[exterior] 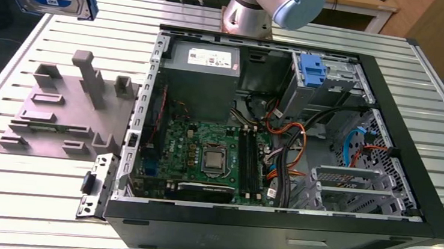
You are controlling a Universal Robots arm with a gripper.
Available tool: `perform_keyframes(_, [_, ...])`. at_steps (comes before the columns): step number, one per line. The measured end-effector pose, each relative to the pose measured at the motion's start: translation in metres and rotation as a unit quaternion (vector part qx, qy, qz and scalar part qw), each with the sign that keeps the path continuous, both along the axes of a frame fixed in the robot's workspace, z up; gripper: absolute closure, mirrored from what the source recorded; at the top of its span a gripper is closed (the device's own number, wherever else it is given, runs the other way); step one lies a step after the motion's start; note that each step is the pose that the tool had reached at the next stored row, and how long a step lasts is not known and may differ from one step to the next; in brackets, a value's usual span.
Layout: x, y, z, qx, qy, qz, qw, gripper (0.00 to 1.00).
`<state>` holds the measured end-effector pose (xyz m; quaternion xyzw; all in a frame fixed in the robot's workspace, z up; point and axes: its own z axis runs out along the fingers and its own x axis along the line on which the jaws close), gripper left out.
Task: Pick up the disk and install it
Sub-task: 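Pick up the disk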
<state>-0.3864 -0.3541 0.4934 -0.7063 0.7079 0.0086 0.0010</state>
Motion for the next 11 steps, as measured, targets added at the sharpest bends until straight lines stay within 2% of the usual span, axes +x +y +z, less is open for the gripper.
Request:
perform_keyframes(6, [0.0001,-0.0029,0.0,-0.0012,0.0,0.0,1.0,0.64])
perform_keyframes(11, [0.0001,-0.0071,0.0,-0.0036,0.0,0.0,0.99999,0.64])
